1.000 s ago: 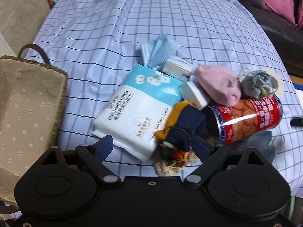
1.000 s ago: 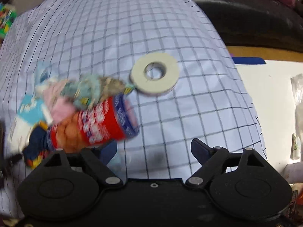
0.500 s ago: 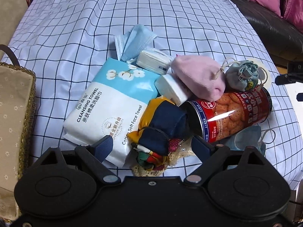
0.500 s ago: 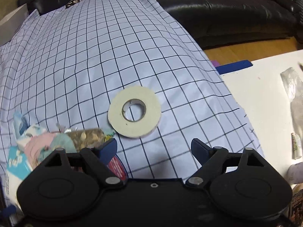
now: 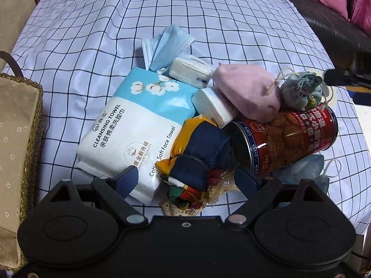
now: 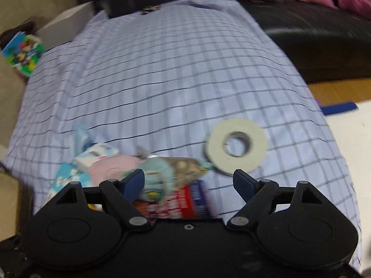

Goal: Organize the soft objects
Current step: 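Move the right tool to the white tape roll and close on it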

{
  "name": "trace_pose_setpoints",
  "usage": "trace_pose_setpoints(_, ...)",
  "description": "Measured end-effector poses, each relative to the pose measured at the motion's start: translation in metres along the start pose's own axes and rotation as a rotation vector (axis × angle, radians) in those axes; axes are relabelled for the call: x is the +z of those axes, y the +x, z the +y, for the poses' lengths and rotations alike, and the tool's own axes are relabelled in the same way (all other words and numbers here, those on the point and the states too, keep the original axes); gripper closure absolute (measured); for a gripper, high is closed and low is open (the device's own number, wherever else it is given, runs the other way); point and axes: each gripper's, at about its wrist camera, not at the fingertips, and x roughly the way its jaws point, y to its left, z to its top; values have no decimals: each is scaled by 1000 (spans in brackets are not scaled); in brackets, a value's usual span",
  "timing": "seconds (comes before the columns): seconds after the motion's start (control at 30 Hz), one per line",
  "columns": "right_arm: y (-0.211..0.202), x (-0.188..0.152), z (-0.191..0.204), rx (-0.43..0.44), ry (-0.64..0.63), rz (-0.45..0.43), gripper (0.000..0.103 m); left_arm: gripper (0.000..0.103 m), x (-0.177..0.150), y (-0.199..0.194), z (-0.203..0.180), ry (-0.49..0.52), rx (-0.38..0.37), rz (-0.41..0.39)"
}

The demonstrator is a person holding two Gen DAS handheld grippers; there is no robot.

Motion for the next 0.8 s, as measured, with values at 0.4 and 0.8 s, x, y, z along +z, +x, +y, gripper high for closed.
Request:
trace_pose_setpoints(0.4,13,30,-18,-155,93,-55,20,16,1,-6,11,-30,-5,-9)
trace_pose_setpoints(0.8,95,41,-55,-219,154,56,6,16,2,-4,16,-44,-8,-7)
